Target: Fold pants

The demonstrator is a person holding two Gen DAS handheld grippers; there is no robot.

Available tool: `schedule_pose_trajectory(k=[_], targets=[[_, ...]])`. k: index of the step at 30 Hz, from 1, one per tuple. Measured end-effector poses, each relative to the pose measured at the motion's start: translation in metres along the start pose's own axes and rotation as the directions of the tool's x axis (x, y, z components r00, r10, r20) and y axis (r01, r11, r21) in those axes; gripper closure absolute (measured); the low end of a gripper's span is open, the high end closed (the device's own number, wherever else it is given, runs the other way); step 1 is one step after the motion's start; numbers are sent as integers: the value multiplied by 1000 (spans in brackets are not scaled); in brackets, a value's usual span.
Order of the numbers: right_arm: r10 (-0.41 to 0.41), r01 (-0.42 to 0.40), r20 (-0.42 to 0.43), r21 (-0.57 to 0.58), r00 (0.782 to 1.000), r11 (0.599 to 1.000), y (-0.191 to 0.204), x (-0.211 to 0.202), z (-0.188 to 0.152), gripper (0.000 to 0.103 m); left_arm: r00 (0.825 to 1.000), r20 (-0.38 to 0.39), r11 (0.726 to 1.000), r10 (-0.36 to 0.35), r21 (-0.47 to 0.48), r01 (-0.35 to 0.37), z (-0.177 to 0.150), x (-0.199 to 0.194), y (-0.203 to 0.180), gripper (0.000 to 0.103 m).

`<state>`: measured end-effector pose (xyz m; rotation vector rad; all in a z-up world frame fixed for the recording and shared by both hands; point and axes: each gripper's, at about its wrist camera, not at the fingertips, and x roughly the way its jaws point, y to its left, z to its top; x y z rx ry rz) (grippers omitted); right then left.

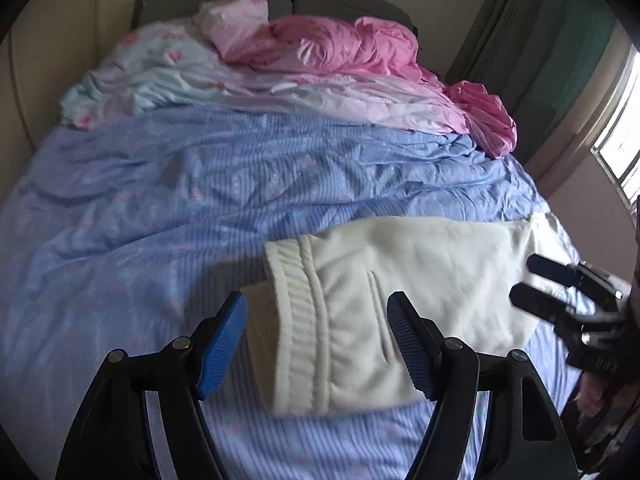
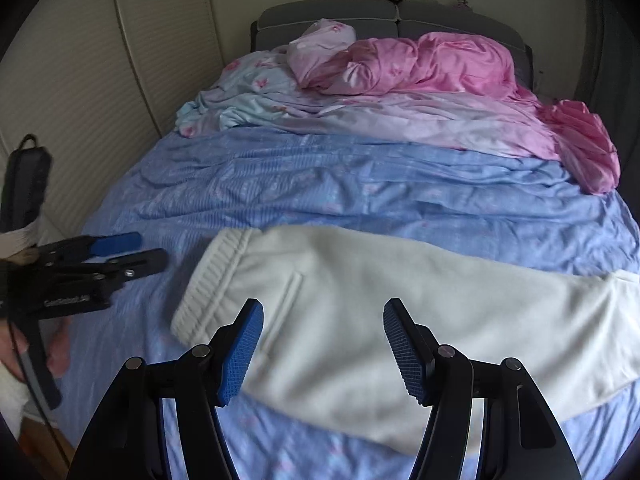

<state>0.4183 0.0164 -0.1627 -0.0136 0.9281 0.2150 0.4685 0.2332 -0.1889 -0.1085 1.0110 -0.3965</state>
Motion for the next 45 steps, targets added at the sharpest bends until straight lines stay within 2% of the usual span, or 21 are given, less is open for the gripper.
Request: schedule_pose_trajectory(k=[4,8,13,17,24,25,27,29,30,32,33,35,39,41,45], targets=[[-22,23,-22,33,1000,999,12,41,13,40,994,-58,991,-95,-101,88,14,44,35,34],[-17,23,-69,95,997,995,13,76,24,40,978,-97,969,-185,-186,165,20,76,53,38],[-2,20,-109,159,994,987,8,106,30,40,966,-145,956,-215,-233,178,19,106,64,42],[-2,24,-119,179,993,984,6,119,33,40,949,-151,922,-276,-321,217,14,127,76,42],[-1,26,-140,175,990,984,3,131,32,40,922,-129,866,-364,-411,285,12,150,80,45],[0,25,-143,177,990,984,2,133,31,40,920,-125,858,-372,-425,290,12,152,80,49],[-2,29,-148,178,989,984,2,135,31,40,928,-122,863,-353,-426,272,11,149,79,52],[-4,31,-150,180,989,983,1,135,31,40,938,-125,887,-325,-383,256,13,139,72,62],[-3,31,-151,183,989,983,0,135,30,40,940,-123,895,-318,-366,255,14,133,69,71],[11,18,-152,194,988,981,1,134,30,40,948,-98,908,-302,-331,256,17,113,61,85],[20,9,-146,200,989,980,2,132,30,40,954,-76,917,-290,-309,254,19,101,57,88],[41,-15,-124,209,991,978,6,125,30,40,954,-49,919,-295,-287,269,20,80,49,89],[92,-65,-121,208,988,976,22,120,30,40,947,-22,896,-320,-332,295,13,56,48,93],[111,-89,-110,186,988,979,34,117,31,40,949,-3,893,-316,-338,297,11,43,50,93],[114,-99,-122,124,986,987,60,125,34,40,965,-11,912,-260,-330,242,5,34,62,94]])
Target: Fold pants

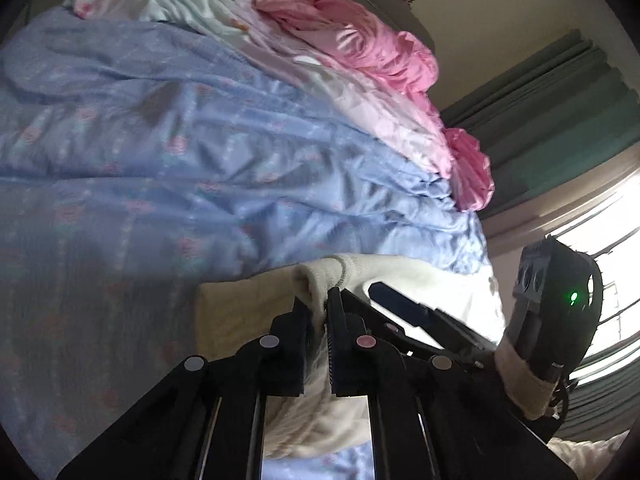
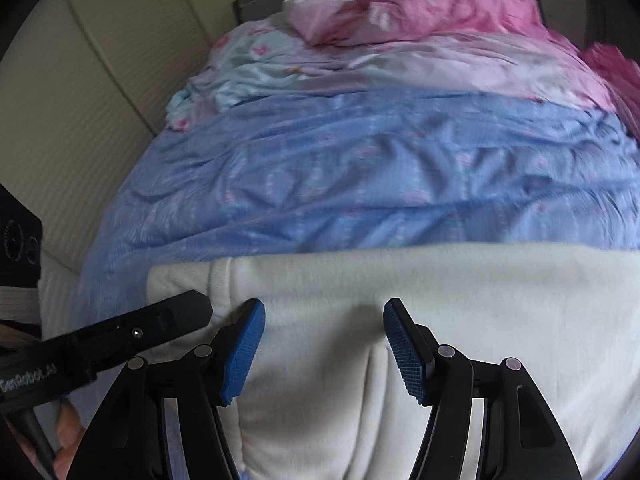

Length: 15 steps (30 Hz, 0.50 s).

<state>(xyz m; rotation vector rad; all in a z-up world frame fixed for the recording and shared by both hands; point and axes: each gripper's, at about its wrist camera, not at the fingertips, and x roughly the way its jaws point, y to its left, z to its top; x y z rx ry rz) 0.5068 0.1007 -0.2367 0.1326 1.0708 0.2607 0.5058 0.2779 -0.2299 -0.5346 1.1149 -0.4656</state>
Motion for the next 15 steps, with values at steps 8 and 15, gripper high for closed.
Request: schedule_pose_trajectory(k=[8,15], targets=[[-30,25,-101,-47,994,999,9,50,-14,40,995,-82,998,64,-18,-66,-4,35,39,94],[-30,23,-127,-59,991,998,4,56,-11,40,986,-108,992,127,31,-124,-2,50,44,90]])
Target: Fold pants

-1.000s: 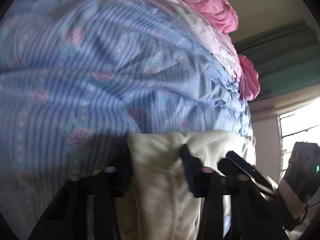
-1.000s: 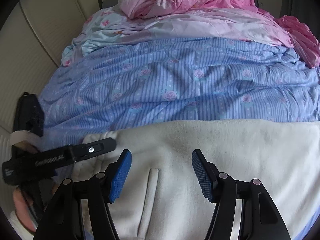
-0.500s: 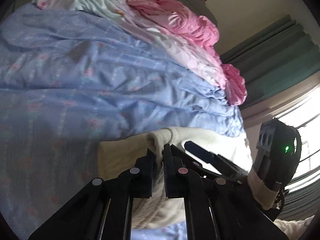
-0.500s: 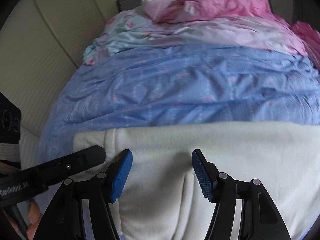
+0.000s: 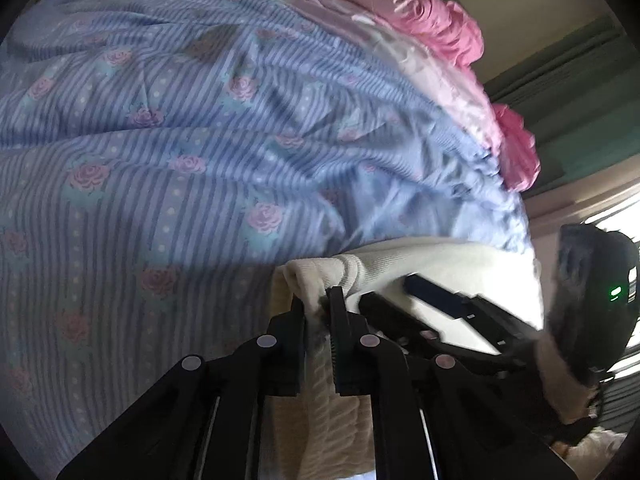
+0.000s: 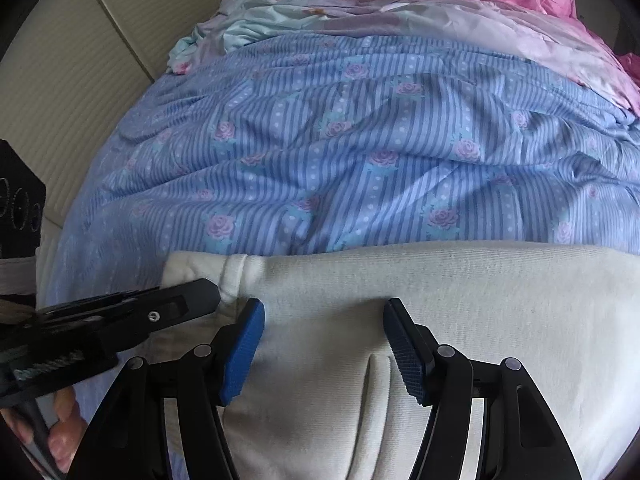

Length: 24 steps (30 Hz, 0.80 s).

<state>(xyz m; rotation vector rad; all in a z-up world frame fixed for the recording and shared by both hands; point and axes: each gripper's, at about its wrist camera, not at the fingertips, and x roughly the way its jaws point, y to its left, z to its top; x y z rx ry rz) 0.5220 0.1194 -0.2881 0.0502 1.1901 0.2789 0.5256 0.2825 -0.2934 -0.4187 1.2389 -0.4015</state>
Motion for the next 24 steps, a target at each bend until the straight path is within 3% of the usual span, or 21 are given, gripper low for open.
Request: schedule_pose_trajectory(k=[2,4,6,8,11,14,17,19,24], targets=[[-12,12,-13,6,1000,1000,-2,1,-1,40,998,-9,998,54,26,-54,0,3,-1,83],[-5,5,-8,12,1000,1000,-3,-4,-2,40,991,2,989,137,48,-137,1,0,-3,69],[9,-9,8,11,1000,1000,-3,-17,-4,40,967,64,966,245,68,-249,2,-16,-7,63],[19,-19,42,-2,999,1000,-4,-33,-8,40,936,133,938,325,77,-337,-1,-40,-13,62],[42,-38,107,-43,993,998,-3,-67,-15,40,905,202,909,375,113,-402,-18,-75,-31,56],[64,-47,176,-100,982,994,-6,-110,-29,40,894,240,892,379,164,-422,-46,-102,-59,55],[80,-42,240,-162,967,986,-14,-155,-52,40,895,275,893,351,190,-409,-81,-119,-94,45],[93,-47,255,-180,962,983,-26,-181,-72,40,909,280,904,307,211,-371,-106,-125,-123,45],[76,-37,219,-181,973,983,-69,-216,-128,40,935,262,933,240,203,-297,-155,-115,-177,44]])
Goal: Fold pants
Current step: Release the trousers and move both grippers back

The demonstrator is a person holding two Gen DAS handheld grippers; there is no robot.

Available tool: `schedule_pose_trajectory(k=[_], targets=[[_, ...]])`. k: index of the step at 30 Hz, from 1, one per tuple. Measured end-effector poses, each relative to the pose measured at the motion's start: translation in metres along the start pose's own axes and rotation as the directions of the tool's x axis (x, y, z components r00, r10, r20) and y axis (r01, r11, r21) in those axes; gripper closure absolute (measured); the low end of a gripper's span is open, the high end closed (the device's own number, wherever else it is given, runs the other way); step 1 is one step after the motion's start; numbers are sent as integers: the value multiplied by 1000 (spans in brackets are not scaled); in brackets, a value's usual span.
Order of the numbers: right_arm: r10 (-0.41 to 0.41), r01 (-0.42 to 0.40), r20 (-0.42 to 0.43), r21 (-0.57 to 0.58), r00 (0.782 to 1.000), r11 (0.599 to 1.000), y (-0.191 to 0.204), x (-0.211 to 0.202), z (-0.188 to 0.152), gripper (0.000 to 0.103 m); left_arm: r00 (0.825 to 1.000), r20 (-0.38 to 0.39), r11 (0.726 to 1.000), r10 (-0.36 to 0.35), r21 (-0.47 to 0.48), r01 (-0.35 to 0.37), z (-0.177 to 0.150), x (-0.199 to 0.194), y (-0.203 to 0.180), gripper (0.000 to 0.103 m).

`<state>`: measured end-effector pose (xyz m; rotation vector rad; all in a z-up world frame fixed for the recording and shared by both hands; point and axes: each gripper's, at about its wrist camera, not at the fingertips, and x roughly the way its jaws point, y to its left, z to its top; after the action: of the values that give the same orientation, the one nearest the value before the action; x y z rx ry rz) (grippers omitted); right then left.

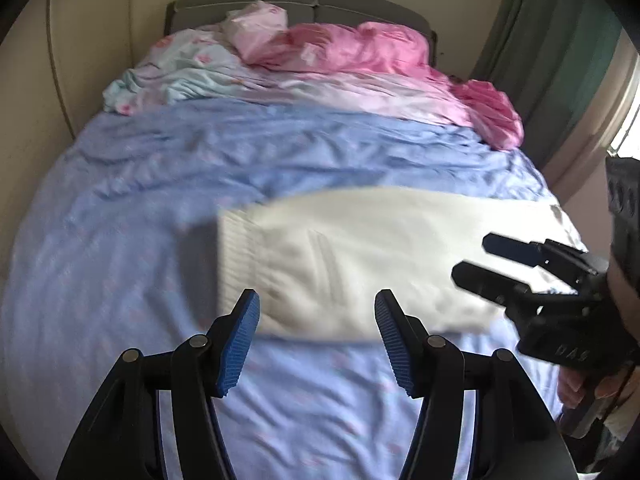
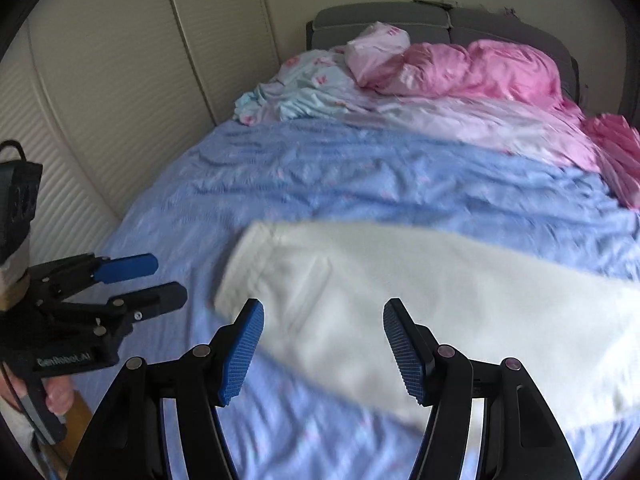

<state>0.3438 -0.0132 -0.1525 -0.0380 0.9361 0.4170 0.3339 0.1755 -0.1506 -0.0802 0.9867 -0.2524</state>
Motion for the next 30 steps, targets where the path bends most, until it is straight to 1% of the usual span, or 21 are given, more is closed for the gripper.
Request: schedule_pose_trajectory(k=[2,6,9,12,15,16,19,21,23,26,27,28,30], targets=[[-2,2,-26,6,1000,1000,-16,-13,-22,40,1000,-10,1000,4,-1,-4,-14,-1,-27,43],[1,2,-87,34,996,999,-54,-24,-61,40,999,-48,999,0,-51,-2,-40,7,-63,43],[19,-14,-124,43,992,999,-77,-23,-81,40,997,-75,994,36,-102,-44,-58,19,-87,43],[50,-45,-174,35,984,998,-98,-12,-96,40,992,-95,983,77,-158,-92,-75,34,-107,43],[87,-86,-198,10,976,996,-110,-3,-103,40,984,-131,963,118,-225,-145,-89,52,-123,43],[105,-106,-212,4,972,994,-114,3,-106,40,983,-138,958,120,-242,-152,-93,55,-126,43],[146,-151,-242,-2,959,988,-125,18,-112,41,977,-169,932,130,-315,-179,-103,70,-136,43],[165,-173,-255,-8,953,985,-130,27,-114,41,975,-181,920,130,-344,-187,-108,77,-139,43],[191,-200,-279,-5,941,980,-134,39,-116,41,971,-195,910,138,-362,-202,-112,85,-142,43],[233,-243,-330,11,915,970,-139,59,-118,41,966,-220,896,138,-388,-216,-118,94,-144,43],[239,-251,-341,9,909,968,-140,63,-117,41,965,-225,893,138,-393,-220,-119,96,-144,43],[238,-254,-343,-2,909,967,-139,66,-116,41,964,-227,891,141,-396,-224,-119,97,-144,43],[232,-255,-323,-30,918,966,-138,63,-111,41,963,-227,891,148,-391,-229,-118,97,-146,43]])
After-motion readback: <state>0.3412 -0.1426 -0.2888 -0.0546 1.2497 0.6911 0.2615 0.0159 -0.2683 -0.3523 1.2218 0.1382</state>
